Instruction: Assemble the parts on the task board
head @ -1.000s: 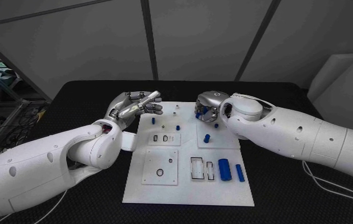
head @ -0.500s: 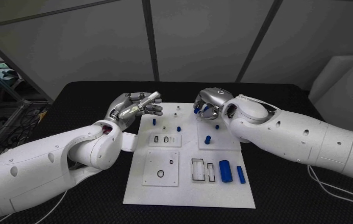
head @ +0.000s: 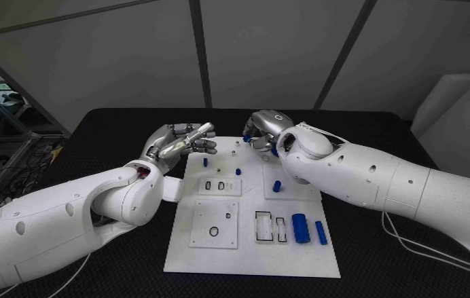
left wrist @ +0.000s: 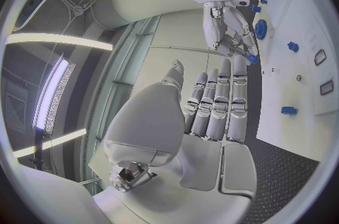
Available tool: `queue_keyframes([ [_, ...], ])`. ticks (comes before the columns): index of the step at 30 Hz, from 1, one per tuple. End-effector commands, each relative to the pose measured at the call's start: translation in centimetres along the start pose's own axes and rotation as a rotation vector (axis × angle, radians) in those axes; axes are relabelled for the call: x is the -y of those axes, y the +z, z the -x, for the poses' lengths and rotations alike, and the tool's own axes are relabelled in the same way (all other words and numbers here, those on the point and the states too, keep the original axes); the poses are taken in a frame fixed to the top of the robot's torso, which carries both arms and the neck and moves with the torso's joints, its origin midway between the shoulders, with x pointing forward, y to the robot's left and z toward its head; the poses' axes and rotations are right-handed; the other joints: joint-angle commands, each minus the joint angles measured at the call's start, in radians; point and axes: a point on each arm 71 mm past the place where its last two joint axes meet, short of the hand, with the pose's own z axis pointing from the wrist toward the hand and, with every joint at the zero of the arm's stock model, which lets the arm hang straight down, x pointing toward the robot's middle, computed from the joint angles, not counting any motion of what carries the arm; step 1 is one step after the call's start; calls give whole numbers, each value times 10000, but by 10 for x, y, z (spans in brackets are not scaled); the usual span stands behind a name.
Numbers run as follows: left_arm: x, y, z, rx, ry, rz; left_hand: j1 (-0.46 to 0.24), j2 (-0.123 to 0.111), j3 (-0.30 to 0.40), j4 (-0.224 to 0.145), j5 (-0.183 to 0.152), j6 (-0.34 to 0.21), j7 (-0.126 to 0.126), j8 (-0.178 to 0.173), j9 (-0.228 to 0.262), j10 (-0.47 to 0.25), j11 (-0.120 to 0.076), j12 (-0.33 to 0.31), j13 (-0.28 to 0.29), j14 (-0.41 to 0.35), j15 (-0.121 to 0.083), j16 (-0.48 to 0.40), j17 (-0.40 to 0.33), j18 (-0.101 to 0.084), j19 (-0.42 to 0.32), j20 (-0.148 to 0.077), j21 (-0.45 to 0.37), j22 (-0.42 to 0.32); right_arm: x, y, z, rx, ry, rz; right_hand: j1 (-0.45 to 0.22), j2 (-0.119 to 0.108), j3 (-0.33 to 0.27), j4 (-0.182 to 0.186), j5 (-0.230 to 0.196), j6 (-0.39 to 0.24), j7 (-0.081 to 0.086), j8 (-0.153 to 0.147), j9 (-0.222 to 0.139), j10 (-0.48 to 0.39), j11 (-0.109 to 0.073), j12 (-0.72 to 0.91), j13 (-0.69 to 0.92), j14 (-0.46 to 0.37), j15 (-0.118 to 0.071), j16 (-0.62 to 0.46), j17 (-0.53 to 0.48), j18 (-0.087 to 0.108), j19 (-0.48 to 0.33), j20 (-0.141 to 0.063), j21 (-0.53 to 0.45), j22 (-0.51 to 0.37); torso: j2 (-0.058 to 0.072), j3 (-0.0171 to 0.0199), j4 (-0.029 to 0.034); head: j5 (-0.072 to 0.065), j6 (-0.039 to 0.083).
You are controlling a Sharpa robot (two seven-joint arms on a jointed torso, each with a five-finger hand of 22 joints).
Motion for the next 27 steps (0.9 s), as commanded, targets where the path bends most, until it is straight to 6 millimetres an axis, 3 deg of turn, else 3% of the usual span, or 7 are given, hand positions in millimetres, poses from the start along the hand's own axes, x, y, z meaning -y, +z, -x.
queue_keyframes([
  [1,1,1,-2,-133,10,-70,-81,13,-48,16,-16,7,54,-29,-17,-4,60,-43,-8,-32,66,-19,14,-142,-44,4,51,16,-3,5,1,202,221,51,11,-87,41,16,35,63,30,7,-6,-23,55,-32,3,282,-46,80,23,135,-58,4,46,14,10,-13,14,9,-13],
  [7,1,2,-3,-130,8,-79,-88,19,-56,18,-16,7,56,-36,-17,-2,61,-51,-7,-43,69,-33,20,-144,-61,7,53,18,-6,13,-6,-218,284,23,-14,-91,59,47,38,43,43,-14,-12,-52,69,-48,1,282,-31,100,38,134,-71,15,65,24,3,-16,-2,54,-34],
  [10,1,2,-3,-106,19,-87,-88,19,-56,18,-16,7,56,-36,-17,-2,61,-51,-7,-43,69,-33,20,-144,-61,7,53,18,-8,16,-8,-354,297,5,-26,-90,61,60,36,38,48,-20,-14,-58,72,-50,2,280,-27,102,34,133,-76,20,69,26,4,2,-31,80,-45],
  [16,2,2,-3,-40,49,-91,-90,25,-63,16,-15,1,62,-47,-18,-7,66,-62,-8,-51,72,-45,28,-144,-77,10,57,21,-9,19,-11,-599,272,-39,-59,-93,61,92,30,31,56,-30,-16,-73,81,-55,3,276,-18,110,34,131,-89,32,78,31,7,-4,-5,81,-71],
  [27,2,2,-3,-26,59,-92,-90,25,-63,16,-15,0,63,-47,-18,-7,66,-63,-8,-52,72,-46,28,-144,-78,10,57,21,-15,23,-15,-837,284,76,-75,-95,58,107,32,28,59,-34,-17,-76,84,-56,4,275,-13,116,39,131,-95,37,80,32,16,-1,-22,136,-110],
])
